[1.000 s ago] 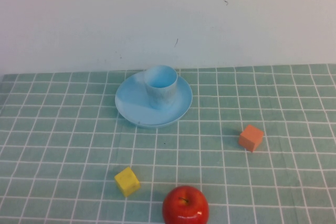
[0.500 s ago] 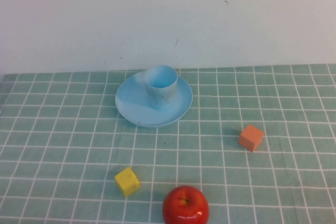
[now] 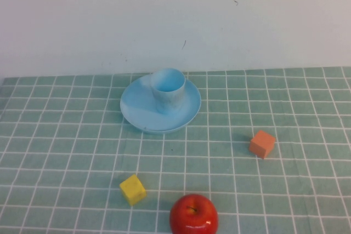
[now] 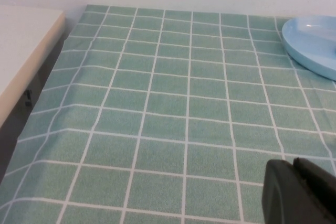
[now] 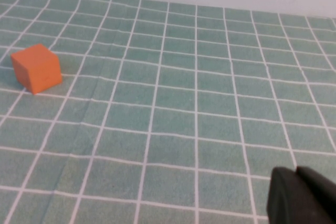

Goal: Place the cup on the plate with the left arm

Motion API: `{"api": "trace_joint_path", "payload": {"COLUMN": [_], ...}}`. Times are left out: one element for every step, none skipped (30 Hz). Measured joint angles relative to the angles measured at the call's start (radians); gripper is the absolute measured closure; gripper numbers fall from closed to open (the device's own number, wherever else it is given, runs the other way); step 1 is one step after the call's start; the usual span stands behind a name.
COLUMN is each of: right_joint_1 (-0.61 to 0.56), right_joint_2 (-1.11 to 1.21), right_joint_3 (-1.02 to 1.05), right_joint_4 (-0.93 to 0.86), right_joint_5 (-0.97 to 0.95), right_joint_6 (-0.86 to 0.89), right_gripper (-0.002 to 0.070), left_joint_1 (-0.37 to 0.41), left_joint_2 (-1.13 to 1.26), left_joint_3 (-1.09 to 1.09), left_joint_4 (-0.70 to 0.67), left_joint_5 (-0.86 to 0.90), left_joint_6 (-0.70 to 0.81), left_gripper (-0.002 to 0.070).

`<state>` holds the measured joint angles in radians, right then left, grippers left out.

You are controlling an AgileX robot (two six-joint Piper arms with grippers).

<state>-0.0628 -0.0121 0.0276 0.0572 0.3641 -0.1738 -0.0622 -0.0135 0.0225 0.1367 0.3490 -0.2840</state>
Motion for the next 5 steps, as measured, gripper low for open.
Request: {"api": "trace_joint_path", "payload": {"right_joint_1": [0.000,0.000,0.000,0.000,0.000], "right_joint_2": [0.000,0.000,0.000,0.000,0.000], "right_joint_3": [0.000,0.000,0.000,0.000,0.000], "right_joint_4": [0.000,0.000,0.000,0.000,0.000], "right_joint_5": [0.000,0.000,0.000,0.000,0.000], "right_joint_6": [0.000,0.000,0.000,0.000,-0.002], "right_gripper": [0.0678,0.0678,0.0678,0.0678,0.0678], "left_joint_1": [0.000,0.000,0.000,0.000,0.000], "left_joint_2": [0.000,0.000,0.000,0.000,0.000], "left_joint_3": [0.000,0.000,0.000,0.000,0.000], "left_joint_4": [0.000,0.000,0.000,0.000,0.000], "left_joint_5": [0.000,0.000,0.000,0.000,0.000], "left_joint_6": [-0.003,-0.004,-0.007,-0.008,-0.008], "left_gripper": [0.0676,0.0676,0.0676,0.0676,0.0676]}}
